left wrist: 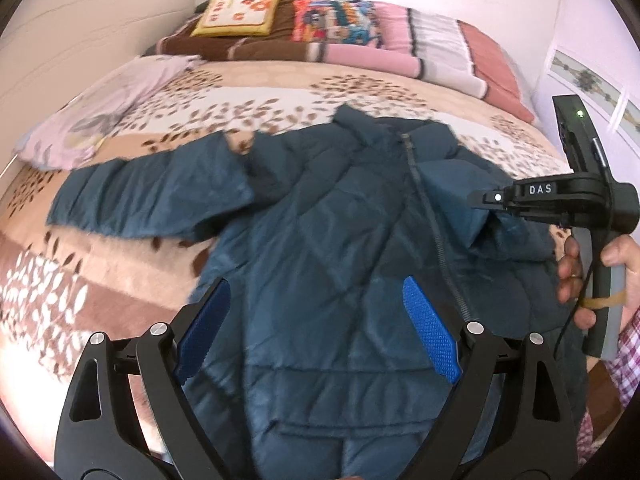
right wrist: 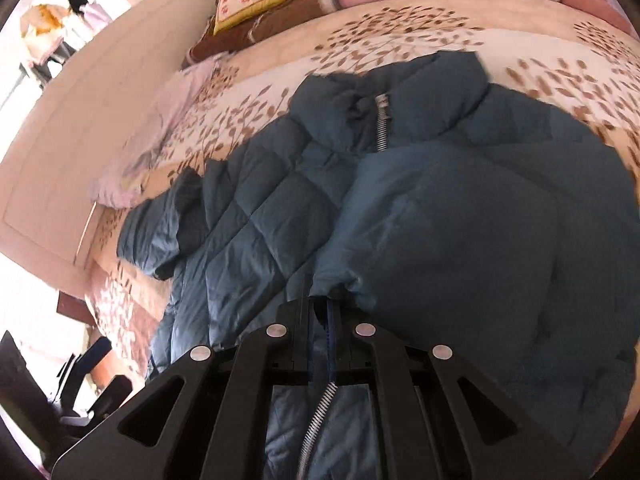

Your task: Fold large clothes

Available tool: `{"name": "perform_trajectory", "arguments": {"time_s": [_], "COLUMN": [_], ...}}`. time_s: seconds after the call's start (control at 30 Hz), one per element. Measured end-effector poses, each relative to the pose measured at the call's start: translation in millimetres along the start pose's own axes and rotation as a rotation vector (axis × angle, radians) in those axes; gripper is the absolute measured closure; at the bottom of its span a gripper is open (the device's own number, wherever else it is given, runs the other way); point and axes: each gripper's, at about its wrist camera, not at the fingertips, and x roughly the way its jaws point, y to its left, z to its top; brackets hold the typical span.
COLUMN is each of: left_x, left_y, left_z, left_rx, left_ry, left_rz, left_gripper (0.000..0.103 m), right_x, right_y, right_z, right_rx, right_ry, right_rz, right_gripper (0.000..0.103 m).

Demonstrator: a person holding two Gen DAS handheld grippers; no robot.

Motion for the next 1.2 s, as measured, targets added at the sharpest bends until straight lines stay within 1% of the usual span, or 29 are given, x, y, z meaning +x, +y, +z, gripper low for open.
{"name": "perform_trajectory", "arguments": {"time_s": [0.03, 0.1, 0.13, 0.2, 0.27, 0.33, 0.37, 0.43, 0.47, 0.5, 0.53, 0.6, 0.7, 0.77, 0.87, 0.9, 0.97, 1.0, 1.03, 1.07, 1.1, 1.13, 1.17, 1.2], "left_x": [1.2, 5.7, 7.6, 12.4, 13.8, 14.1, 14.6, 18.2, 21.9, 25.9, 26.8, 34.6, 44.6, 53.7, 68.1, 75.0, 86.6, 91.0, 99.4, 105.5, 109.6, 111.0, 108.3, 106.2], "left_y": [-6.8, -26.1, -34.6, -56.7, -73.7, -86.0, -91.6, -102.6, -108.2, -114.9, -122.3, -142.2, -172.2, -195.9, -222.9, -232.8, -244.5, -248.0, -250.2, -250.7, -248.5, -243.5, -235.3, -228.9], "left_z": [2.5, 10.5, 14.2, 21.0, 26.3, 29.7, 30.7, 33.0, 34.9, 37.3, 38.0, 41.8, 44.4, 44.1, 38.2, 34.4, 32.4, 32.6, 35.7, 39.4, 43.7, 51.1, 59.6, 64.1], "left_rx": [0.012, 0.053, 0.074, 0.13, 0.164, 0.183, 0.194, 0.226, 0.244, 0.267, 0.287, 0.356, 0.456, 0.544, 0.675, 0.729, 0.783, 0.791, 0.787, 0.77, 0.746, 0.69, 0.617, 0.565], "left_ry": [-0.004, -0.01, -0.013, -0.019, -0.027, -0.03, -0.031, -0.033, -0.031, -0.029, -0.032, -0.047, -0.07, -0.092, -0.116, -0.124, -0.122, -0.116, -0.096, -0.076, -0.062, -0.051, -0.052, -0.054], "left_rz": [-0.018, -0.059, -0.074, -0.098, -0.114, -0.135, -0.139, -0.138, -0.132, -0.131, -0.13, -0.098, -0.054, -0.011, 0.055, 0.081, 0.116, 0.126, 0.139, 0.149, 0.153, 0.154, 0.144, 0.131], "left_gripper": [0.016, 0.016, 0.016, 0.016, 0.016, 0.016, 0.016, 0.016, 0.016, 0.016, 0.016, 0.016, 0.016, 0.016, 0.019, 0.022, 0.029, 0.039, 0.056, 0.065, 0.084, 0.095, 0.098, 0.101], "right_x": [-6.6, -16.4, -21.8, -25.0, -24.5, -33.3, -36.8, -49.1, -55.9, -66.0, -74.7, -90.2, -101.4, -105.0, -107.5, -107.6, -107.7, -107.7, -107.7, -107.8, -108.7, -108.5, -108.1, -107.6], "right_y": [-4.6, -14.5, -19.7, -27.0, -33.1, -33.6, -33.0, -31.8, -31.7, -34.1, -38.4, -51.1, -75.6, -89.4, -106.7, -110.1, -119.3, -121.6, -125.3, -127.5, -128.9, -129.4, -129.2, -128.2], "right_z": [-2.0, -6.4, -9.3, -12.1, -11.6, -10.3, -9.6, -8.6, -9.2, -11.4, -14.2, -22.6, -38.3, -50.4, -68.2, -71.7, -80.4, -83.2, -86.8, -89.2, -91.8, -93.3, -94.5, -94.6], "right_rx": [0.009, 0.021, 0.033, 0.06, 0.088, 0.088, 0.082, 0.063, 0.053, 0.045, 0.045, 0.077, 0.152, 0.196, 0.233, 0.238, 0.259, 0.268, 0.283, 0.291, 0.296, 0.297, 0.295, 0.292], "right_ry": [-0.011, -0.02, -0.025, -0.018, 0.013, -0.007, -0.011, -0.03, -0.046, -0.071, -0.095, -0.148, -0.155, -0.156, -0.14, -0.136, -0.124, -0.122, -0.118, -0.117, -0.116, -0.115, -0.112, -0.11], "right_rz": [0.0, -0.032, -0.028, 0.008, 0.051, 0.103, 0.116, 0.12, 0.109, 0.077, 0.039, -0.012, -0.054, -0.075, -0.101, -0.106, -0.111, -0.111, -0.107, -0.103, -0.101, -0.101, -0.103, -0.105], "right_gripper": [0.095, 0.093, 0.092, 0.091, 0.091, 0.089, 0.088, 0.079, 0.074, 0.061, 0.05, 0.043, 0.042, 0.042, 0.042, 0.042, 0.042, 0.042, 0.042, 0.042, 0.042, 0.042, 0.042, 0.042]}}
